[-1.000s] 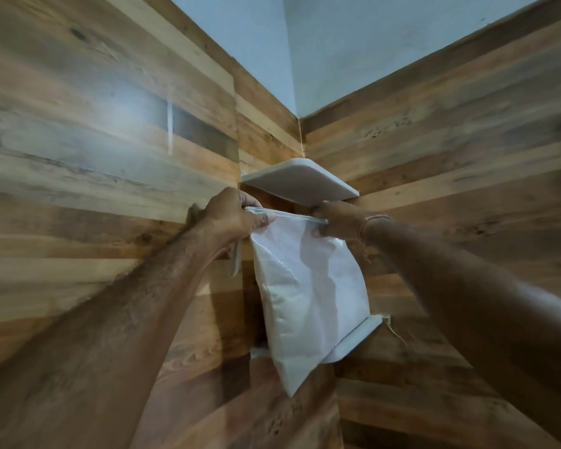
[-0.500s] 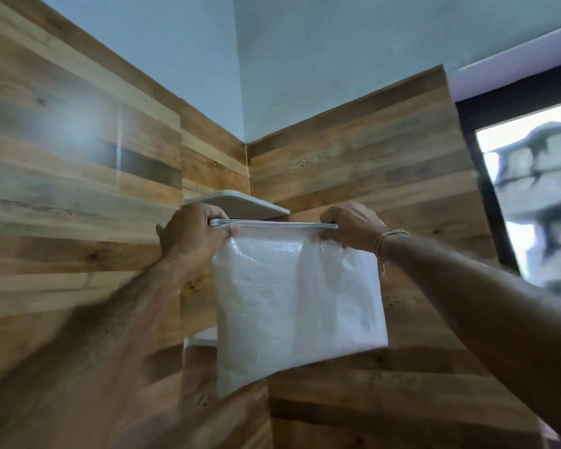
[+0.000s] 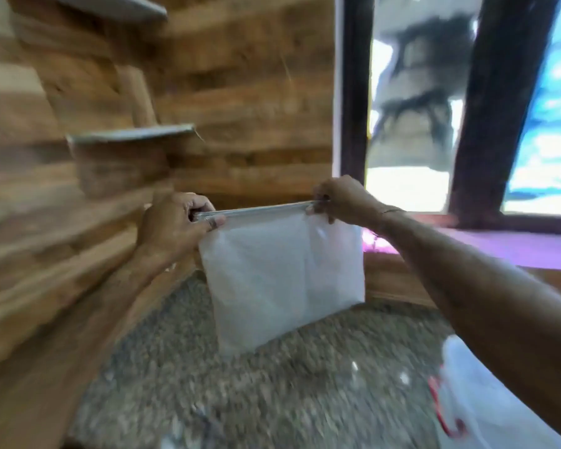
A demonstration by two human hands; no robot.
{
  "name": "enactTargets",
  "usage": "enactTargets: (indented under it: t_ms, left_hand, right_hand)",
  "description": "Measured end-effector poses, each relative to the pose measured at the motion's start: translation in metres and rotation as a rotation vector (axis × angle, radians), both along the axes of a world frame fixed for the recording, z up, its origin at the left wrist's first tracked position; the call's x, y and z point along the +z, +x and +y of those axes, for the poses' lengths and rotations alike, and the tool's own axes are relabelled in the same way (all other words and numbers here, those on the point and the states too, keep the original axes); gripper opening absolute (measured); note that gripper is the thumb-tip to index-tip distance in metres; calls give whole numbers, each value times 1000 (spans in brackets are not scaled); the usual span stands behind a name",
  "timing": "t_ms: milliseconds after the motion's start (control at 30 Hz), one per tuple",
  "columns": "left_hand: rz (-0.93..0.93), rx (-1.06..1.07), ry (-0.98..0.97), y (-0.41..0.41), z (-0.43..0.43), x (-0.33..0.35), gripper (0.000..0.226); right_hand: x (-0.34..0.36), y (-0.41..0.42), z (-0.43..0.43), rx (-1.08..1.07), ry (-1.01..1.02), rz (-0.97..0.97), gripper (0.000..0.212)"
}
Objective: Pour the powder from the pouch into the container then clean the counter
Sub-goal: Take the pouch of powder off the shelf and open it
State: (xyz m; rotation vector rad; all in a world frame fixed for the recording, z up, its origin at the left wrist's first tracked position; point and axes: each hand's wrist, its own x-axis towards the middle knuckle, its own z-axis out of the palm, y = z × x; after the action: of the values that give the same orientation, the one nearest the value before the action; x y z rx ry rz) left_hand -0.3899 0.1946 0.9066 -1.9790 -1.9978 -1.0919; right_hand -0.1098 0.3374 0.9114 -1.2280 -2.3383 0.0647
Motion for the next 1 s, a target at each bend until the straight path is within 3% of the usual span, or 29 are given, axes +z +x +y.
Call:
enactTargets:
  t_ms: [167,267,433,533,667,767,867,1000]
  left_hand:
    - [47,74,-186,44,-35,-118,26]
    - [84,144,-263,64,-63,-174,28]
    - [84,143,-346,78,-90,-237,34]
    - [20,129,-435,83,-104,-254,36]
    - [-141,101,-502,71,-120,-258,26]
    - [-289,72,-482,59,-124,-250,15]
    - [-386,55,-481,52,-124,-238,7]
    - [-368,15,-432,51,-122,-220,5]
  right_hand:
    - [-120,45,-30,-11,-221,39,31]
    - [-169,58,-47,-14,-327,-32,32]
    - [-231,72,-68,-39,-346,-104,35]
    - [-259,74,-81,-58,-326,-111,23]
    - [-279,64,-95,-106,-230,-87,36]
    - [-279,48,-113,-76,-178,-86,15]
    - [-277,24,-141,91,-230,-36,6]
    - [-275,-20,-181,278,-317,70,31]
